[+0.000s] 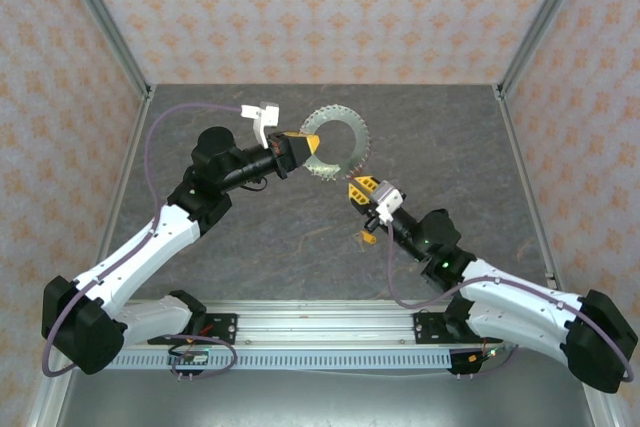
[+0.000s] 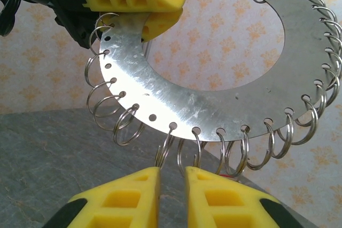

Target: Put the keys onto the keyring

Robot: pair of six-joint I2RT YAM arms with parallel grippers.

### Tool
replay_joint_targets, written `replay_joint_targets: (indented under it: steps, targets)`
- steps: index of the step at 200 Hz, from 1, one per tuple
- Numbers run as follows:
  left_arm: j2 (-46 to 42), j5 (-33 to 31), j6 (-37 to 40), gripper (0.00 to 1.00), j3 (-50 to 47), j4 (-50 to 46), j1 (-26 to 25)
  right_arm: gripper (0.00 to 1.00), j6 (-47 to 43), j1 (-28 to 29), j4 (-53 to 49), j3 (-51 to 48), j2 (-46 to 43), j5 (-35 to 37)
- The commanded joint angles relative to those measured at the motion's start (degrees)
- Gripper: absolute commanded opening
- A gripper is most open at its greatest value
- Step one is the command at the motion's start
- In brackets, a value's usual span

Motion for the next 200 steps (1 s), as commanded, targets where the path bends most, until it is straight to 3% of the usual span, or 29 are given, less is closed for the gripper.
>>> replay_joint_targets:
  steps: [1,200]
  targets:
    - [-1.47,1.41,0.72,0.0,1.31,2.25,-0.43,0.19,-0.11,0.4,4.29,1.28,-0.09,-0.12]
    - [-1.6,1.8,0.8,0.0,1.3,1.99,-0.73,0.2,-2.92,0.4,0.55,2.1,0.28,0.2]
